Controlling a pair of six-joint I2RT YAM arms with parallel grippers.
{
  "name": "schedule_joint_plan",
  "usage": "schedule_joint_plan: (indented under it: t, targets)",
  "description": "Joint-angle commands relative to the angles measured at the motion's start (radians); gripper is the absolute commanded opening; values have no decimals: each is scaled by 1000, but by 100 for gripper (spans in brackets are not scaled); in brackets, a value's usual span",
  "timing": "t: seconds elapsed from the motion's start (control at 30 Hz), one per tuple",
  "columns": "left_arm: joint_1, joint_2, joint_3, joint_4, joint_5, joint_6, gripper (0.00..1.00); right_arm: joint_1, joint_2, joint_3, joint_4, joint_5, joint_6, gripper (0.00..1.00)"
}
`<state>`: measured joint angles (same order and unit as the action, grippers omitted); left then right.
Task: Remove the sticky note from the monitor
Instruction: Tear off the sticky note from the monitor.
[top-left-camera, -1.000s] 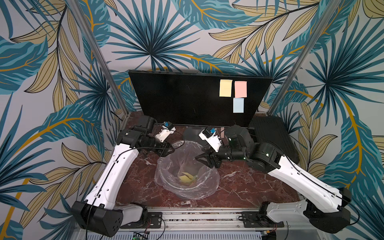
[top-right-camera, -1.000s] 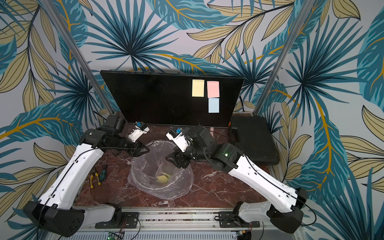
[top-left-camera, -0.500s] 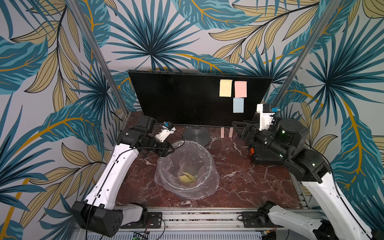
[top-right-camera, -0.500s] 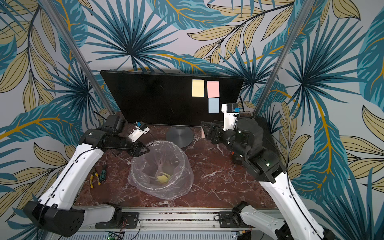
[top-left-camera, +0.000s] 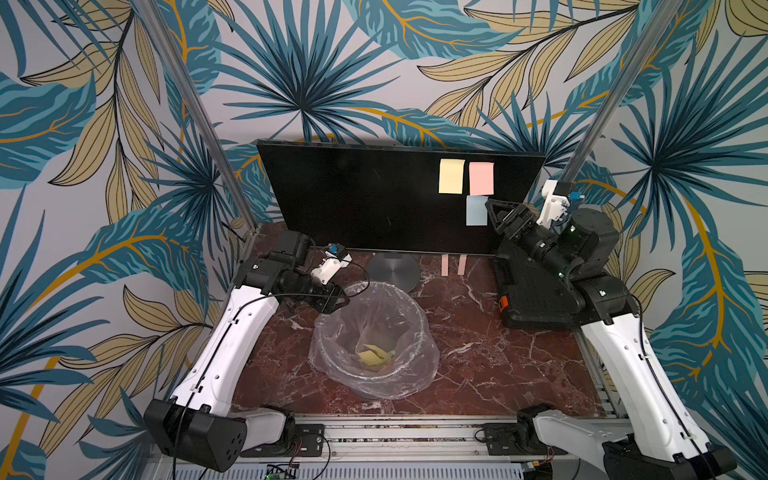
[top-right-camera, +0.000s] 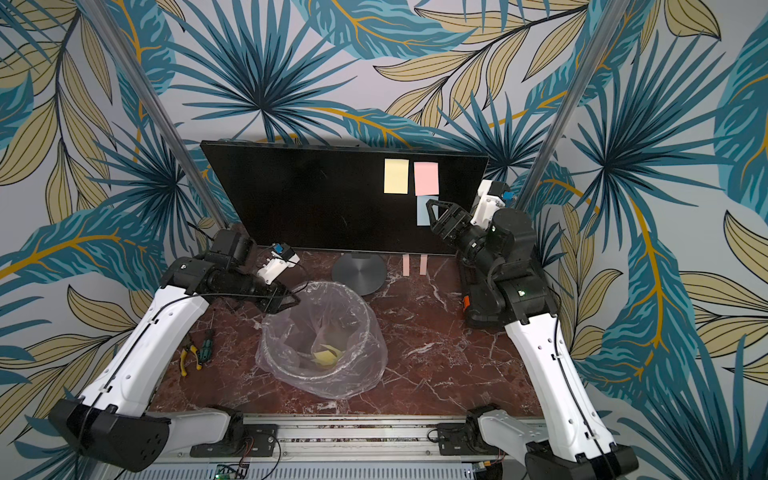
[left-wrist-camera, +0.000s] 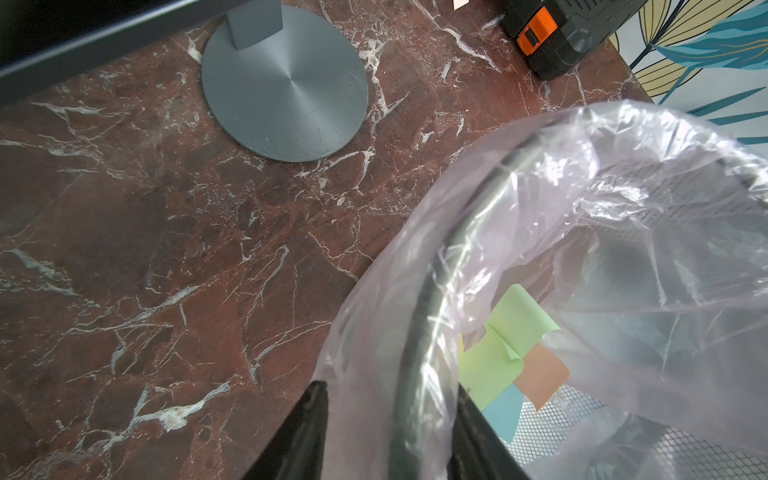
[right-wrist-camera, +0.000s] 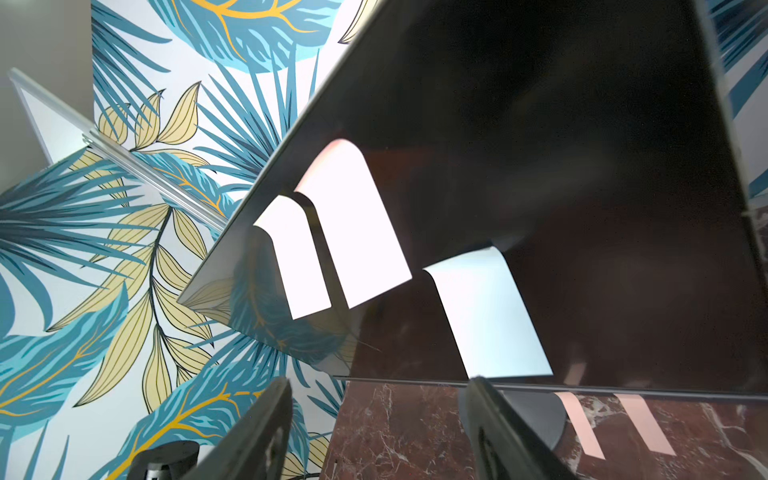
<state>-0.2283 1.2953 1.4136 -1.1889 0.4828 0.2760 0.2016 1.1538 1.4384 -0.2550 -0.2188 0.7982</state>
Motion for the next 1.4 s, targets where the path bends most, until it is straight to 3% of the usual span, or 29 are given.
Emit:
schedule_joint_plan:
  t: [0.0,0.47,0.63,0.83,1.2,1.37]
  targets:
    - [-3,-2,-20,19,10,-7,48,-19,29,31,102,-60,67,69]
    - [-3,-5,-22,22,2,-4,48,-51,157,127,128,-101,82,66]
    - [-3,-6,-23,21,2,-3,48,-54,181,137,142,-107,86,61]
    - [-3,-6,-23,21,2,-3,48,-54,194,145,147,-114,90,48]
    - [-3,-11,-26,19,6,-3,48,-54,165,130,148,-108,88,3]
    - [-3,-11,-28,20,4,-2,48,-54,132,118,144,-106,84,0]
